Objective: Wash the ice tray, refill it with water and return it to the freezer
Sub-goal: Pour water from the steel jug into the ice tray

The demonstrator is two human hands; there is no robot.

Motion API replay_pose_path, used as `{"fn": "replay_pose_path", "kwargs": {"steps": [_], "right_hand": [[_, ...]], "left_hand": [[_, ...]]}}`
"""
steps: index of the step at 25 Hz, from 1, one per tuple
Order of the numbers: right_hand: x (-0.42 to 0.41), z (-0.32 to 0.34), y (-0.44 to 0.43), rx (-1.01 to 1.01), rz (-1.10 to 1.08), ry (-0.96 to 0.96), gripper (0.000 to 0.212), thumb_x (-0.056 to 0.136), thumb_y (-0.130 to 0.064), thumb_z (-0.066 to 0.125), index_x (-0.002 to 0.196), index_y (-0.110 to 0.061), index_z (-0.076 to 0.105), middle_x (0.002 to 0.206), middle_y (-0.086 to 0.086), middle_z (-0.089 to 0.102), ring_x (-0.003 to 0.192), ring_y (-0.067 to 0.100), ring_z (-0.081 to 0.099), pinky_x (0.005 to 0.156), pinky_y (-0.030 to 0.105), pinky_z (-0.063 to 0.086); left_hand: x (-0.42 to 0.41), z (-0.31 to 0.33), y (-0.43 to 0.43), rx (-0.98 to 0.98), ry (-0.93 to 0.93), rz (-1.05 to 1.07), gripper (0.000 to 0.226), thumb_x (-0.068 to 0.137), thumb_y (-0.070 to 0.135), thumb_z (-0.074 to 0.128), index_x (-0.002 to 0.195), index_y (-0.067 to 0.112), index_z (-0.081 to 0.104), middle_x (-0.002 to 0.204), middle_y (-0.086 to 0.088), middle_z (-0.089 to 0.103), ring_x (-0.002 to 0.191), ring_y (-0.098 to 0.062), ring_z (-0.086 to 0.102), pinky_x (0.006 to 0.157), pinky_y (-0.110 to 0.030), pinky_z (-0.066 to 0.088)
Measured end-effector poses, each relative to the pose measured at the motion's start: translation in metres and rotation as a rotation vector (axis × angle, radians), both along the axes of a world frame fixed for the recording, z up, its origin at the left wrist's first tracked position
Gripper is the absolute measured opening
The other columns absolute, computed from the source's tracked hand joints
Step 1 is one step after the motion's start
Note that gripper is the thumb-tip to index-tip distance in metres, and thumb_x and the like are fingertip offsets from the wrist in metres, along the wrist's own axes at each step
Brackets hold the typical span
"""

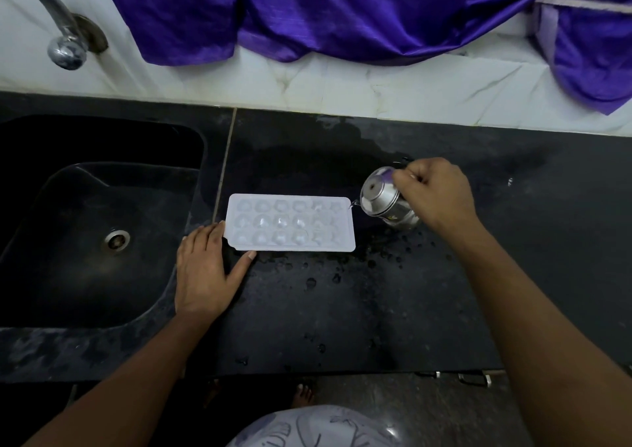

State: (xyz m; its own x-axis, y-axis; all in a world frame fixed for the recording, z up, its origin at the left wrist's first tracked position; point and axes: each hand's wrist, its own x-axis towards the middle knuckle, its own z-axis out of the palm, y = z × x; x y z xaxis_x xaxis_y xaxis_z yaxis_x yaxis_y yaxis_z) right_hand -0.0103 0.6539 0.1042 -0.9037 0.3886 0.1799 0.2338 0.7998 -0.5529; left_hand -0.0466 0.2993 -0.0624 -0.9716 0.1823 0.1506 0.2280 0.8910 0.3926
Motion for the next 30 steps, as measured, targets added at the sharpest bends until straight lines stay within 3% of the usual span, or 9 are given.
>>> {"fn": "replay_pose_path", "kwargs": {"steps": [3,10,13,19,24,30], "right_hand": [[0.000,0.001,-0.002,0.053,0.022,-0.007,0.056,0.075,-0.056,0.044,0.061,-0.002,0.051,0.056,0.016,0.052,0.050,0.022,0.044,0.052,0.032,0.035],[-0.003,0.001,0.001,0.101,0.037,0.021,0.045,0.087,-0.040,0.058,0.056,-0.010,0.045,0.051,0.006,0.046,0.048,0.020,0.041,0.051,0.031,0.032],[-0.002,0.002,0.003,0.100,0.025,0.011,0.046,0.086,-0.042,0.058,0.058,-0.007,0.048,0.054,0.011,0.050,0.049,0.021,0.043,0.052,0.032,0.035],[0.004,-0.003,0.011,-0.213,-0.040,0.047,0.042,0.087,-0.030,0.063,0.055,-0.006,0.050,0.048,-0.004,0.044,0.049,0.013,0.041,0.056,0.032,0.038],[0.011,-0.007,0.016,-0.444,-0.055,0.090,0.041,0.090,-0.023,0.064,0.052,-0.014,0.052,0.049,0.000,0.045,0.051,0.016,0.043,0.059,0.035,0.040],[0.017,-0.007,0.011,-0.156,-0.016,0.019,0.042,0.085,-0.033,0.061,0.057,-0.004,0.048,0.047,-0.005,0.041,0.048,0.014,0.039,0.053,0.030,0.036]], "left_hand": [[0.000,0.000,0.000,-0.001,0.005,-0.004,0.084,0.095,0.071,0.047,0.151,0.009,0.049,0.149,-0.016,0.057,0.143,-0.034,0.044,0.124,-0.056,0.032],[0.000,0.001,0.001,-0.007,0.003,-0.005,0.085,0.094,0.072,0.045,0.150,0.008,0.049,0.148,-0.016,0.057,0.142,-0.036,0.045,0.123,-0.055,0.033],[0.000,0.002,0.001,-0.005,0.002,-0.006,0.085,0.094,0.072,0.045,0.150,0.008,0.050,0.148,-0.016,0.057,0.142,-0.036,0.045,0.123,-0.055,0.033],[0.000,0.003,0.001,-0.001,-0.014,-0.012,0.085,0.094,0.071,0.045,0.151,0.009,0.049,0.149,-0.015,0.057,0.144,-0.035,0.044,0.124,-0.055,0.031],[0.000,0.003,0.001,0.004,-0.015,-0.015,0.086,0.093,0.071,0.045,0.152,0.008,0.049,0.149,-0.016,0.057,0.144,-0.036,0.044,0.124,-0.056,0.031],[-0.001,0.001,0.001,-0.004,-0.003,-0.026,0.086,0.094,0.071,0.045,0.150,0.006,0.050,0.148,-0.018,0.057,0.143,-0.037,0.045,0.123,-0.056,0.032]]}}
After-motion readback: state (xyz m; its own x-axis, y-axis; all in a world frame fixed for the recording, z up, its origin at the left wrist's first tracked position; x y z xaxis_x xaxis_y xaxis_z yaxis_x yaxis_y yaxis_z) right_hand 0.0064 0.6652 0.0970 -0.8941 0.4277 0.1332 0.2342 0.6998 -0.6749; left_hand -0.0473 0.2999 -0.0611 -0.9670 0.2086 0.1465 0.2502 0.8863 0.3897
